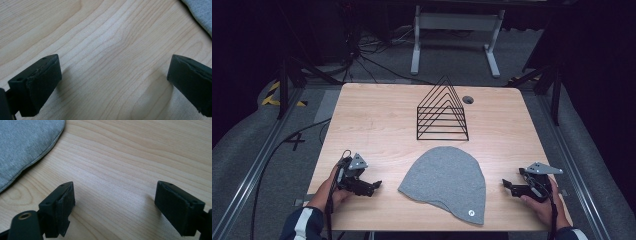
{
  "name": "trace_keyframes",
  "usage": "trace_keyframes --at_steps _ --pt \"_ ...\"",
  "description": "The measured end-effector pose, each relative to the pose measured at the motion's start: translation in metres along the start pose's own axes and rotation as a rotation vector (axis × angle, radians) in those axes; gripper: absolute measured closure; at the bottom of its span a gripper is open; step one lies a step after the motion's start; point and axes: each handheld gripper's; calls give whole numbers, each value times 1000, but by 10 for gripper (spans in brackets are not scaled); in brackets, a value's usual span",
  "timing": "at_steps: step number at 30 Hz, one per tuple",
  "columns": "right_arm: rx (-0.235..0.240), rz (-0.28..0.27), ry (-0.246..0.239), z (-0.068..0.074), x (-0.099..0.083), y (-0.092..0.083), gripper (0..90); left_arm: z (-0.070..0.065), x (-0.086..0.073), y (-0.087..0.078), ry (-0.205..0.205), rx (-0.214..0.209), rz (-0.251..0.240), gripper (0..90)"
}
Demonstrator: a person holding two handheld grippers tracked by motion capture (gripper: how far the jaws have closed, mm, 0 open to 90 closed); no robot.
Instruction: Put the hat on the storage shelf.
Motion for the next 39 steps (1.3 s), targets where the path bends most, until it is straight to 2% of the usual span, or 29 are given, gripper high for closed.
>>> trace_keyframes --at_steps 8,10,11,13,15,16,17,18,19,21,22,24,25,26,27,29,31,32,33,34,39 --pt "-3 0 2 0 0 0 171 0 0 -2 15 -7 6 7" --pt "-7 0 2 0 0 0 171 0 -1 -2 25 -8 -2 29" --pt "-15 2 -3 -1 -1 -1 171 -1 0 -3 47 -27 3 52" --pt "-18 5 8 -1 -1 -2 175 -2 2 -3 49 -36 0 83" --pt "-22 7 14 -1 -1 -4 239 -3 7 -2 74 -42 14 128" --pt "-13 7 6 -1 -1 -5 283 -4 11 -2 76 -61 14 165" --pt "5 1 -8 1 -1 -6 336 -6 14 0 71 -70 6 195" --pt "27 2 -18 3 0 -7 350 -6 14 0 71 -70 6 205" --pt "27 2 -18 3 0 -7 350 -7 19 1 57 -87 11 205" --pt "95 -10 -48 13 4 -9 449 -13 28 4 65 -83 -39 284" --pt "116 -21 -95 23 7 -11 524 -16 34 6 72 -104 -47 324" --pt "198 -24 -185 45 12 -13 639 -26 46 10 114 -119 -73 378" --pt "228 -22 -227 57 14 -13 701 -26 46 10 114 -119 -73 411" --pt "252 -24 -254 65 16 -13 739 -34 54 13 157 -134 -91 425" --pt "252 -24 -254 65 16 -13 739 -34 54 13 157 -134 -91 461" --pt "295 -15 -297 80 18 -12 796 -43 61 17 202 -156 -73 493" --pt "332 -5 -322 93 19 -11 822 -48 65 22 225 -183 -66 525" --pt "341 -4 -335 97 20 -11 828 -52 66 24 239 -187 -55 532" --pt "344 8 -361 103 19 -9 829 -56 65 28 256 -213 -26 532" --pt "349 18 -368 105 19 -8 823 -58 64 29 276 -215 2 532" --pt "329 50 -368 103 17 -5 794 -66 58 30 294 -222 30 552"
Point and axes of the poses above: each handheld gripper's, and its own axes: y roughly forward along the jaws, x roughly out of its top, z roughly to its left, and after that the axes turned 3 degrees about z, right-handed
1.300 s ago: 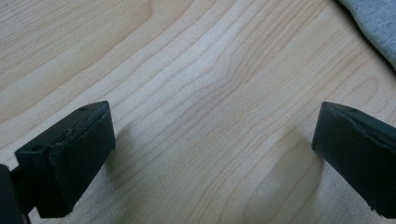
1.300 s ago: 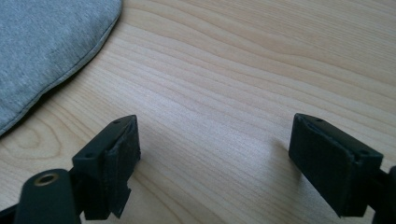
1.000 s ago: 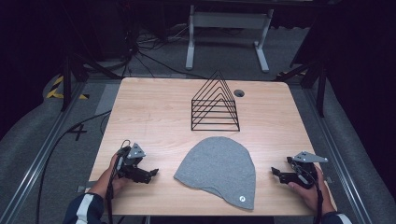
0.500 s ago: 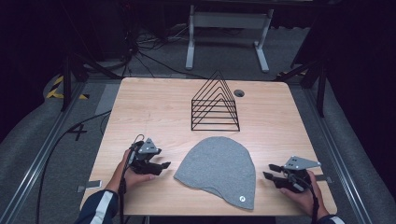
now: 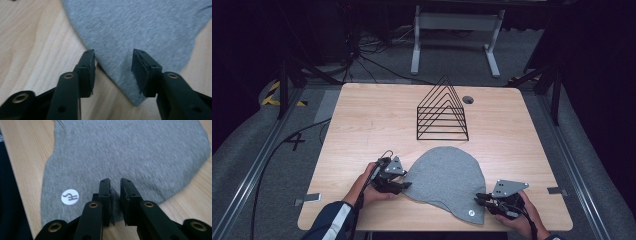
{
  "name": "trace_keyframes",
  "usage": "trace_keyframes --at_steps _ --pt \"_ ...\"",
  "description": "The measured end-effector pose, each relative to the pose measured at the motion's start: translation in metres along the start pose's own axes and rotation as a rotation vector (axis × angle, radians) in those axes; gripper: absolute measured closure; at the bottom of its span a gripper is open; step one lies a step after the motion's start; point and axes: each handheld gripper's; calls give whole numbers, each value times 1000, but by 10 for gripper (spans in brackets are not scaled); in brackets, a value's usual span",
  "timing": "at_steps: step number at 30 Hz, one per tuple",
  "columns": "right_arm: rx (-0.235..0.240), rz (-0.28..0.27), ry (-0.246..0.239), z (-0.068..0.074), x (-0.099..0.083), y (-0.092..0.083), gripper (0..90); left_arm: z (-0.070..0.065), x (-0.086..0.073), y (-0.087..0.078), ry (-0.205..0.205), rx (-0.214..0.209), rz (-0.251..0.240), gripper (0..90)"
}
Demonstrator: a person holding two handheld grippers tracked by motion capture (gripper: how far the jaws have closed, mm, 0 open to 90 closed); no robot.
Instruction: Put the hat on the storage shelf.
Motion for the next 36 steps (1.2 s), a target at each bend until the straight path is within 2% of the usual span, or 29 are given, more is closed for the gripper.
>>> trace_keyframes --at_steps 3,6,9,10,16,17,19,20,21,23,24,26,28,31,32,33,35,36 --pt "-39 17 9 -5 -3 0 782 -8 -4 -1 -20 -17 -8 554" --pt "-58 20 16 -8 -3 -1 783 -21 -6 -4 -2 -21 5 555" --pt "-70 16 35 -13 -4 -1 783 -32 -6 -5 -4 -18 18 555" --pt "-88 19 40 -17 -3 -1 783 -38 -5 -5 -12 -20 21 554" --pt "-109 29 45 -23 -1 0 761 -44 -1 -5 30 -21 41 533" --pt "-122 33 47 -25 1 -1 706 -43 0 -6 33 -6 42 508" --pt "-130 29 63 -29 3 -2 651 -34 4 -9 -7 12 6 448" --pt "-128 25 76 -32 5 -3 608 -34 4 -9 -7 12 6 409" --pt "-126 19 94 -36 8 -3 561 -24 9 -9 -72 31 -30 368" --pt "-132 16 115 -42 13 -2 477 -13 15 -7 -109 39 -21 280" --pt "-133 17 126 -44 17 0 424 -8 19 -5 -121 50 -20 255" --pt "-133 29 145 -49 26 5 346 -1 24 -1 -146 42 -14 227" --pt "-159 42 170 -54 36 12 292 6 31 8 -167 45 1 167" --pt "-147 56 166 -57 43 20 261 11 34 16 -172 37 28 163" --pt "-152 63 169 -58 46 23 253 13 37 21 -177 23 54 163" --pt "-144 75 189 -61 51 32 235 15 38 25 -177 20 66 164" --pt "-146 83 190 -62 53 36 234 16 40 28 -167 36 67 155" --pt "-150 99 190 -61 56 43 227 17 43 30 -168 26 69 156"
Point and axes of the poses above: each handheld gripper's, and its own axes: y roughly forward along the jaws, x roughly out of its top, z roughly to its left, and after that the axes turned 3 degrees about z, right-handed
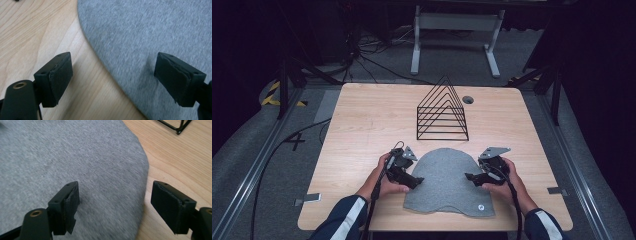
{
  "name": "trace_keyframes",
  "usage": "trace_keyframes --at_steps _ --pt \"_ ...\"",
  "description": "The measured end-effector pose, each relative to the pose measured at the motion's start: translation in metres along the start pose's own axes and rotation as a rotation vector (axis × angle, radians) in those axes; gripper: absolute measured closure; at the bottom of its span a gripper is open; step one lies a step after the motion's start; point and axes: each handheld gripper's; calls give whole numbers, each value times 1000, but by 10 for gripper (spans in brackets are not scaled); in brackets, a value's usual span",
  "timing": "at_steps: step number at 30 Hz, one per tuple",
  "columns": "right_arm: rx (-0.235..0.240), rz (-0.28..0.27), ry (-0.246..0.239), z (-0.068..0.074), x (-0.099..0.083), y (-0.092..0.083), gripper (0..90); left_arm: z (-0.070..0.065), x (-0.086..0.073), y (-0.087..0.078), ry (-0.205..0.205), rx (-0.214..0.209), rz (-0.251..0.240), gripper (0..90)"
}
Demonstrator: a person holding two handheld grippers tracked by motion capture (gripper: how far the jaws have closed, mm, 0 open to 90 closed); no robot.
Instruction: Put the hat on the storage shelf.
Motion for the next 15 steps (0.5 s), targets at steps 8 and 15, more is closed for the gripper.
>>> trace_keyframes --at_steps 8,15 --pt "12 41 19 2 2 9 156 0 9 10 14 52 8 83" --pt "9 59 6 3 5 10 153 -4 22 19 17 59 54 0"
Point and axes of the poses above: each handheld gripper's, and its own axes: y roughly forward along the jaws, x roughly out of its top, z roughly to its left, and after that the axes turned 3 degrees about z, right-handed
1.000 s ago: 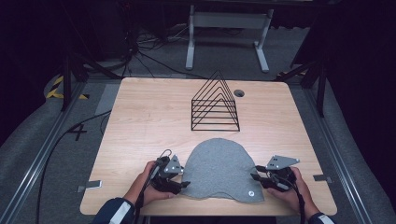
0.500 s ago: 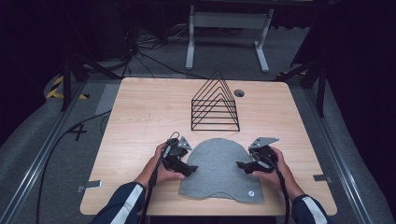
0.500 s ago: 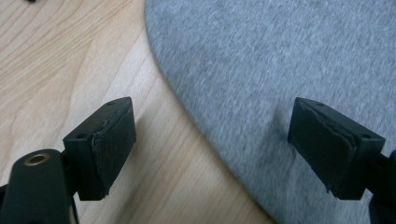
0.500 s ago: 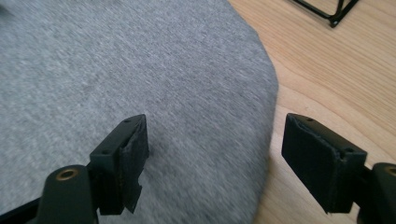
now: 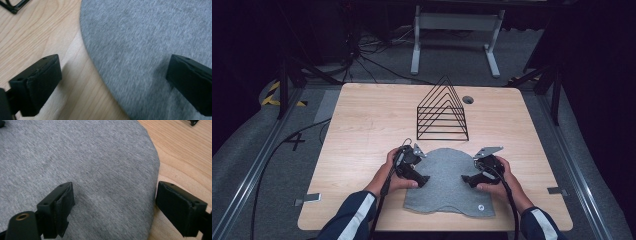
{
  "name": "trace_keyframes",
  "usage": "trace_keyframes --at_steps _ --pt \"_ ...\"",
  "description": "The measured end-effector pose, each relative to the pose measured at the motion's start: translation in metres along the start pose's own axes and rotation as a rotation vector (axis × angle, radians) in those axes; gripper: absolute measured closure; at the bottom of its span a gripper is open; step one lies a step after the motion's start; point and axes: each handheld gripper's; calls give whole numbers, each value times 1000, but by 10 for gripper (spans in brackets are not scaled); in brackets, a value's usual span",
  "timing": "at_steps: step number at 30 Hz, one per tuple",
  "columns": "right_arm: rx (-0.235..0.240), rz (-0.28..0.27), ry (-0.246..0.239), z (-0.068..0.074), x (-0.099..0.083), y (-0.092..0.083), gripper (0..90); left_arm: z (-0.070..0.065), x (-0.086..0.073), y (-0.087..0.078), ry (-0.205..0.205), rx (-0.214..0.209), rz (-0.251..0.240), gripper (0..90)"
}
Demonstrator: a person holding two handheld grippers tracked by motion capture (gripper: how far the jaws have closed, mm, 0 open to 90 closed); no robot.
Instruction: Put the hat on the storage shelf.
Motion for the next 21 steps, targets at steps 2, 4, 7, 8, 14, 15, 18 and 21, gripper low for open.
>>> trace_keyframes --at_steps 2,4,7,8,14,15,18,21 --pt "2 2 0 0 0 0 155 0 3 0 6 -3 17 7" --pt "16 12 -6 -2 2 -2 204 4 9 -1 -8 -13 36 33" --pt "-7 -13 10 -6 6 -5 235 12 15 -2 4 -20 39 201" --pt "2 -23 16 -8 9 -6 237 14 17 -2 -1 -14 52 145" --pt "13 25 8 -18 26 -2 227 20 31 -2 45 -18 85 186" --pt "25 35 13 -20 29 -2 224 22 34 -1 65 -11 110 202" --pt "18 67 3 -22 35 0 217 25 37 3 43 -43 142 161" --pt "30 120 -26 -17 39 8 215 25 39 6 39 -37 131 154"
Point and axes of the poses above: each handheld gripper's, and its own axes: y roughly forward along the jaws, x roughly out of its top, z roughly to its left, and after that the axes turned 3 degrees about z, right-handed
